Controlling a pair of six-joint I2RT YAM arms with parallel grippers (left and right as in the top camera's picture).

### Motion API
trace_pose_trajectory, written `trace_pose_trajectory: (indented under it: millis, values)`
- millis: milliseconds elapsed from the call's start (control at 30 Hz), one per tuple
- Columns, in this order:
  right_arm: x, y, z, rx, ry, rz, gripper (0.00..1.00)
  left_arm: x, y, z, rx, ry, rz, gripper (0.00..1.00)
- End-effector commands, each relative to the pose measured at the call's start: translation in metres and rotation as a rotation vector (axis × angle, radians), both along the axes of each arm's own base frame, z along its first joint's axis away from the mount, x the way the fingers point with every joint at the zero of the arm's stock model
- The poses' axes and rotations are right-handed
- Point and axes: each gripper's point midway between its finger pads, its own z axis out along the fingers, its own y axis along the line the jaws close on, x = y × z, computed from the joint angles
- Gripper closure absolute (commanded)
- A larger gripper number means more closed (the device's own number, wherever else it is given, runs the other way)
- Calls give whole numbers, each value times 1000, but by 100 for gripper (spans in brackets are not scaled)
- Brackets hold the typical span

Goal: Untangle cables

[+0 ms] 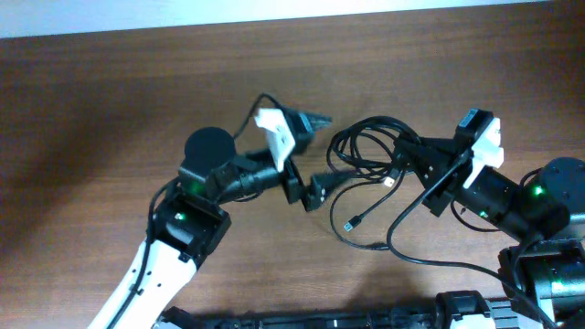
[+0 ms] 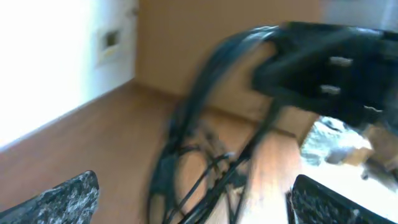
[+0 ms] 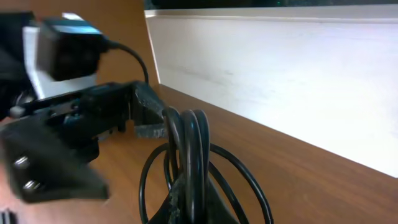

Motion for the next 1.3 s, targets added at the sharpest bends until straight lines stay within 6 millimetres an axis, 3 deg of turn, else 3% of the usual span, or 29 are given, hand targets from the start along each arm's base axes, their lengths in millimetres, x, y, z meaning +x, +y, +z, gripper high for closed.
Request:
trace_pose_trajectory:
  millis: [0, 367, 467, 800, 1100, 1267]
  values:
    - [0, -3, 8, 1, -24, -21, 96, 24, 17, -5, -63, 227, 172, 1]
    - [0, -3, 11, 1, -40, -20, 96, 24, 16, -9, -59, 258, 174, 1]
    - [-4, 2, 18, 5, -72, 23, 96, 26, 19, -20, -30, 295, 205, 1]
    - [-20, 15, 29, 14, -128, 143, 96, 28, 21, -23, -5, 265, 218, 1]
    - [-23, 18, 34, 13, -156, 168, 96, 47, 47, -62, 110, 357, 433, 1]
    - [-31, 23, 39, 14, -186, 222, 96, 47, 48, -65, 101, 398, 445, 1]
